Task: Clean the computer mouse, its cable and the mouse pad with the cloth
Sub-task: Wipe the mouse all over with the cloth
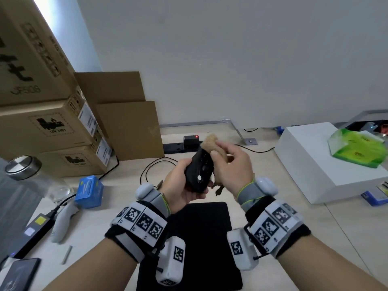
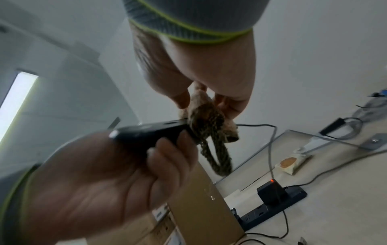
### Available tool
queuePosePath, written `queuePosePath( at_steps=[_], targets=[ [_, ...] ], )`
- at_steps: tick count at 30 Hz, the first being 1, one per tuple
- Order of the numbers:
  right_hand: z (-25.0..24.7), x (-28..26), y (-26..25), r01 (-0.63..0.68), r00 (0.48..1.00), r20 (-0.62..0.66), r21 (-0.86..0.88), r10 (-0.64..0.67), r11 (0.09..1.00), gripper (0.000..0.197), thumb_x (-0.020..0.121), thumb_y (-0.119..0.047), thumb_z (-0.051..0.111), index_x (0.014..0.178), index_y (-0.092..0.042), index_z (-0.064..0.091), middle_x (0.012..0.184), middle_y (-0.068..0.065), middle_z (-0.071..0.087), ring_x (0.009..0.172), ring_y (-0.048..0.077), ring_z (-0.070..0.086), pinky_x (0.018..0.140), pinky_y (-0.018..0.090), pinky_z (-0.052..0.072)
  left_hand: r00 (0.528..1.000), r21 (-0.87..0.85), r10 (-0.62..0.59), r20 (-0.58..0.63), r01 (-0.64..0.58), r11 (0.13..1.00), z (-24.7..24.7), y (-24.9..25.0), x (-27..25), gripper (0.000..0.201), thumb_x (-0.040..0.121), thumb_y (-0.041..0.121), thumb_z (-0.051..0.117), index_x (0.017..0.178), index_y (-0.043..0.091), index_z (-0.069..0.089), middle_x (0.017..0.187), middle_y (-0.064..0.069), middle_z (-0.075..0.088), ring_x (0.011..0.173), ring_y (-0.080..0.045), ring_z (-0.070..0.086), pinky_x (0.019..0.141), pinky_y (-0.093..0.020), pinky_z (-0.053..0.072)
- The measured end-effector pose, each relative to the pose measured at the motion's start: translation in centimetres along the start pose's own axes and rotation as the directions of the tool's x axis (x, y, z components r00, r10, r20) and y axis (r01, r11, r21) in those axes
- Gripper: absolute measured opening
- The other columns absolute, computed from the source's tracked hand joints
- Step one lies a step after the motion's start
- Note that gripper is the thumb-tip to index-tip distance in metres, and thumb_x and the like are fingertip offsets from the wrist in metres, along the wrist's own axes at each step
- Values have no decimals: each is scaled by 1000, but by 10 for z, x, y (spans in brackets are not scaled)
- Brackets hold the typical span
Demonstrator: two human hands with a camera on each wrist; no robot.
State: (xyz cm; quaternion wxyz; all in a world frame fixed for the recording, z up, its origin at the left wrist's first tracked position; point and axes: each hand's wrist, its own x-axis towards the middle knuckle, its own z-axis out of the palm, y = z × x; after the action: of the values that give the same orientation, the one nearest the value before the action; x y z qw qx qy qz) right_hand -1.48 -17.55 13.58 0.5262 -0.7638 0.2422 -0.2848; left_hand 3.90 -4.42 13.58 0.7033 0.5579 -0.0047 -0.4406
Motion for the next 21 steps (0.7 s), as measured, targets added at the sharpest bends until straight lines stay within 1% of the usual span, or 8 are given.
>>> queuePosePath(
  at_steps=[3,6,9,12,15,17,19,21],
  targets=[
    [15,-20,0,196,973,145,-108,-180,975,35,88,-24,54,121,-23,65,109,2,60,101,11,55,94,18,42,992,1,54,-114,-54,999,4,-2,13,50,96,49,37,111,10,65,95,-16,69,72,-28,65,60,-35,53],
    [18,-31,0,318,925,241,-69,-293,946,36,81,-22,56,114,-22,70,101,-3,59,93,3,55,83,11,43,982,-36,40,-185,-48,998,0,-1,22,48,90,46,48,115,9,66,113,-19,69,96,-34,69,68,-42,57],
    [13,-11,2,243,955,190,-67,-227,968,33,76,-22,58,106,-27,71,100,-8,63,89,-1,58,80,16,46,985,26,41,-169,-38,999,-2,-1,21,55,90,48,43,118,5,62,96,-20,69,72,-29,63,57,-33,49],
    [5,12,6,100,993,71,-175,-89,979,27,83,-23,58,108,-28,67,105,-5,67,92,13,62,84,27,50,995,116,30,-92,-19,993,0,-3,15,52,96,43,33,108,0,60,75,-20,60,53,-25,52,50,-29,40],
    [8,10,0,-40,999,27,-167,45,985,21,89,-26,56,108,-29,65,101,-11,65,92,12,62,85,25,48,991,158,71,-115,-53,986,5,-5,14,48,95,43,34,97,4,62,72,-20,59,51,-26,52,49,-29,40],
    [14,-1,-9,10,996,94,-126,2,992,27,89,-35,57,113,-29,66,106,-9,67,95,11,63,85,24,49,975,124,113,-191,-90,988,3,-7,21,49,91,45,39,100,3,64,77,-18,63,58,-27,57,50,-30,45],
    [15,-14,-13,133,962,256,-113,-100,985,42,84,-30,60,126,-27,61,114,-1,63,100,15,62,91,31,50,959,58,117,-258,-106,993,-3,-6,28,51,89,49,43,106,7,67,92,-16,71,78,-30,68,65,-41,58],
    [10,-21,-13,247,884,428,-85,-188,965,55,82,-20,61,136,-25,52,114,2,56,104,17,57,93,32,49,961,19,108,-254,-106,994,-9,-3,29,54,86,55,44,112,13,67,105,-14,73,96,-31,70,85,-53,56]
  ],
)
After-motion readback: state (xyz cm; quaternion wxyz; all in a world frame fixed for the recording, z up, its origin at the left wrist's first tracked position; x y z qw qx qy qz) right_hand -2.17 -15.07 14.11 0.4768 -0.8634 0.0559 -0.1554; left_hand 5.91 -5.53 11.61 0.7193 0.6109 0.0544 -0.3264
